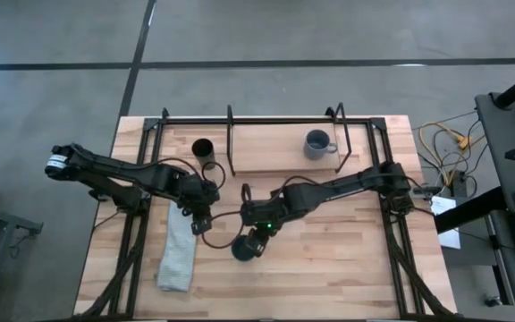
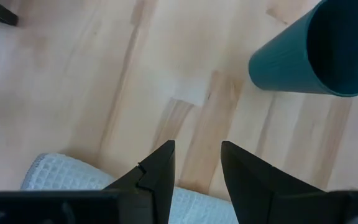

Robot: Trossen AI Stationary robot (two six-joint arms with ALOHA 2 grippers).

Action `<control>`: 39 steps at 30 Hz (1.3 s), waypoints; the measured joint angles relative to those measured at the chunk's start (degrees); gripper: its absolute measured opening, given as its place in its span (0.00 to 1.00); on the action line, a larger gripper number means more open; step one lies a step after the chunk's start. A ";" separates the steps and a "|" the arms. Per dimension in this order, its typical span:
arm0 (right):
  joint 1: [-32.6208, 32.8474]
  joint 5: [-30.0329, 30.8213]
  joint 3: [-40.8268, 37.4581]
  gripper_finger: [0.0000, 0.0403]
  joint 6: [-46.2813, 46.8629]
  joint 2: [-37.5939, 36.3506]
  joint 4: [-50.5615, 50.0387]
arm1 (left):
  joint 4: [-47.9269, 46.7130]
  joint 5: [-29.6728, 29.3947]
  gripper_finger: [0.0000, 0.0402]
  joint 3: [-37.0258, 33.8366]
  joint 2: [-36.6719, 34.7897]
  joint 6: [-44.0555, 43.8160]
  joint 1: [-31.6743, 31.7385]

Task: Stack small to large cups/mugs on shelf
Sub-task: Put the green cup on the shelf

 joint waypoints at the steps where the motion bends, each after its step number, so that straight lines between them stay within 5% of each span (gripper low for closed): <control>1: -0.01 0.10 0.00 0.25 -0.20 0.25 -0.14 | 0.08 -0.04 0.29 0.04 0.00 0.02 0.00; 39: -0.07 4.63 -0.79 0.24 -1.87 4.34 -0.26 | -0.42 -0.17 0.29 0.07 0.00 1.60 0.00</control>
